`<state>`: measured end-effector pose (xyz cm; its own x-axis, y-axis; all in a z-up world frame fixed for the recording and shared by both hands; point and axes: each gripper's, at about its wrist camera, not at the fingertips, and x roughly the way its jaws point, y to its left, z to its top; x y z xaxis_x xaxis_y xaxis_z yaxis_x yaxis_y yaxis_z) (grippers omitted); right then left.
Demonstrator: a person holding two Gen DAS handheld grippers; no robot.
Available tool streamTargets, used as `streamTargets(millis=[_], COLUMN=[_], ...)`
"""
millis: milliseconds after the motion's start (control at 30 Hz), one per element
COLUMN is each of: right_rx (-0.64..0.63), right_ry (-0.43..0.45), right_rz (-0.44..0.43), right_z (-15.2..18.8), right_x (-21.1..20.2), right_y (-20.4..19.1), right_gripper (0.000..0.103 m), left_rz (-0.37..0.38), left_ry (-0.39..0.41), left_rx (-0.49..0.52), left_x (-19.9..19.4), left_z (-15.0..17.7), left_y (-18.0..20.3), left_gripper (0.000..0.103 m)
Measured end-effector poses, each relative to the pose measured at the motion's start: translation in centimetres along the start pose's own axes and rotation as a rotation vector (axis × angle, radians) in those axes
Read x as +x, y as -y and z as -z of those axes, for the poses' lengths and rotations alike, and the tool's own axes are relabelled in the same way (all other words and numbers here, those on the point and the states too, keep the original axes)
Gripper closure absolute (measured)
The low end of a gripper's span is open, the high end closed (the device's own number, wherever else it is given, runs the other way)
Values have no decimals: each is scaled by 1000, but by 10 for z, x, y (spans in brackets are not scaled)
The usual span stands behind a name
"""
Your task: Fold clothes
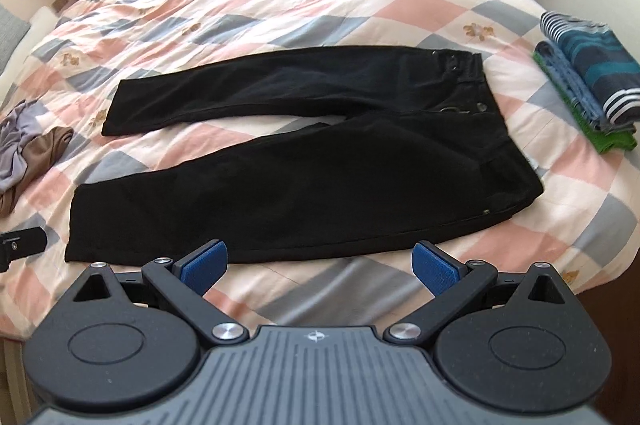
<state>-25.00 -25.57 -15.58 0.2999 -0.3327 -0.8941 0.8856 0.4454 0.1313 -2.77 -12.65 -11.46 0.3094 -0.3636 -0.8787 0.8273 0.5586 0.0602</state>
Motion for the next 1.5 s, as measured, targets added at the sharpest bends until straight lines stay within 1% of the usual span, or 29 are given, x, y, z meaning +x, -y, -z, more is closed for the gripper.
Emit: streamTargets(millis=[233,367,467,567,733,867,967,1100,1200,1333,1433,1500], right_rx=[52,76,94,114,138,124,134,129,97,46,29,31], right_ry=[-38,-81,-104,-117,-138,-145,-133,-85,-58,-22,6,43], right_rz=[84,127,155,175,205,235,238,207,158,15,-83,-135], right_z=[-2,0,1,2,-5,-23,-42,-72,-93,-120,-141,-155], right_x=[18,28,34,38,47,57,63,67,72,83,92,96], right_y=[-30,-31,-28,-20,3,25,45,70,91,124,148,162], right_gripper=[2,2,2,2,2,2,2,2,2,2,7,10], left_rz=[46,74,80,83,96,99,94,91,93,113,126,131], left_ry=[-44,-72,-92,-106,-122,-126,-128,-133,-133,-124,-113,-96], left_rx=[24,34,58,91,114,120,103,82,65,27,0,-11], left_x=[36,56,66,72,76,78,84,95,103,114,122,128], left_z=[-21,-29,-29,-30,-33,-38,-47,-62,-71,-82,-90,-97], left_y=[-30,-43,-40,-33,-18,-5,9,31,49,64,74,78], left_gripper=[1,1,1,1,1,1,1,1,1,1,1,2])
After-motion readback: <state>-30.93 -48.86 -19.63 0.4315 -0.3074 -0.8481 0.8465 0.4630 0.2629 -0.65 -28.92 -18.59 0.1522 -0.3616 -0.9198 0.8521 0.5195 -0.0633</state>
